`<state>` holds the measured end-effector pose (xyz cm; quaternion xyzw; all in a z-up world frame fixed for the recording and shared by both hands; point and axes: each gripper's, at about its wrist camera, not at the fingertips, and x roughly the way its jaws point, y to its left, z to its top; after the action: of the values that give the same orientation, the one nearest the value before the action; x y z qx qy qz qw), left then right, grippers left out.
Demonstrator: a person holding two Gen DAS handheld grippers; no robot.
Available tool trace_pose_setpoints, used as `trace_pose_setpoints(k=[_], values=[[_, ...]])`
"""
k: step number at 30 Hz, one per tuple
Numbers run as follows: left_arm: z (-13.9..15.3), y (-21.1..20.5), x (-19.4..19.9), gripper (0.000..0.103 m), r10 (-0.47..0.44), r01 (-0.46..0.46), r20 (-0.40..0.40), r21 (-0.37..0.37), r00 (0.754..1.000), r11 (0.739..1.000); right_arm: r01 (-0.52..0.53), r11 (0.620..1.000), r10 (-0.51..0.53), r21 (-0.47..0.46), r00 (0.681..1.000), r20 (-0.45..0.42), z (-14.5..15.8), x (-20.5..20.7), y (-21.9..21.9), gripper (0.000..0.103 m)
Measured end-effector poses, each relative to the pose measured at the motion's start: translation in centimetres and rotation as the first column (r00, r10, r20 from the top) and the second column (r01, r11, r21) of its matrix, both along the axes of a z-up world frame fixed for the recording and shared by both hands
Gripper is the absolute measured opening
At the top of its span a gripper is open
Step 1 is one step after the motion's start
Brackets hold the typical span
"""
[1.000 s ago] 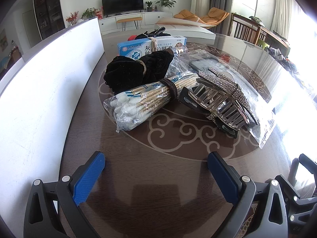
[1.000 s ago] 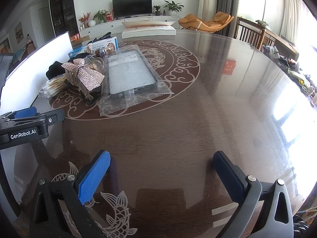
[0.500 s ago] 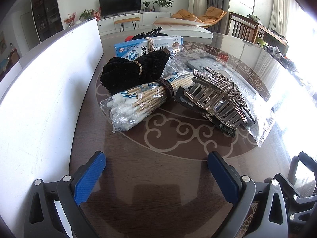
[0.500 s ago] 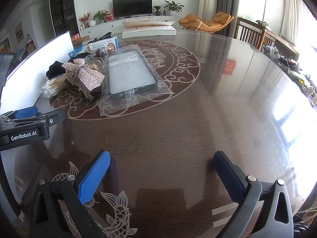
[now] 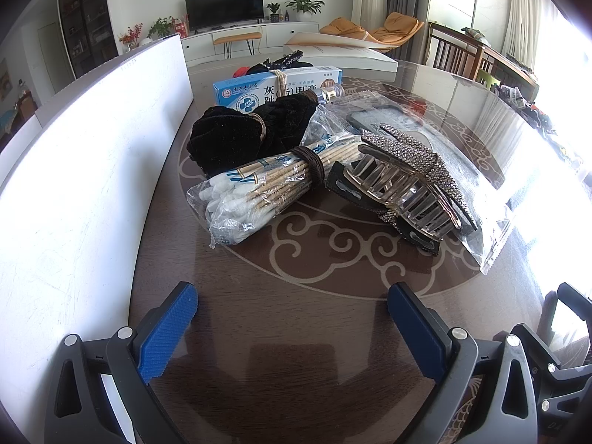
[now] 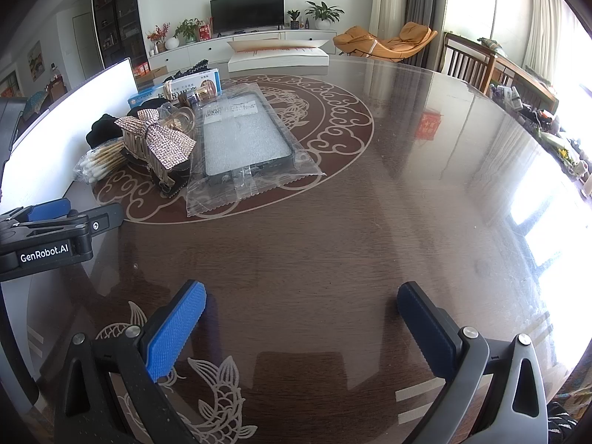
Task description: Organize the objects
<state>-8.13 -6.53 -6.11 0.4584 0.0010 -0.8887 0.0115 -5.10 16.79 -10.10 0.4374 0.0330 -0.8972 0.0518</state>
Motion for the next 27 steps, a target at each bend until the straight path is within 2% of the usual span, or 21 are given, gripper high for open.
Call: trace_pose_setpoints(k=[27], values=[[-0.02,-0.01,-0.01,0.103,0.000,0.000,0.000,0.000,1.000,1.000,-0.014,1.000,0.014,-0.002,1.000,-0.004,0.01,0.23,-0.20,0.103]])
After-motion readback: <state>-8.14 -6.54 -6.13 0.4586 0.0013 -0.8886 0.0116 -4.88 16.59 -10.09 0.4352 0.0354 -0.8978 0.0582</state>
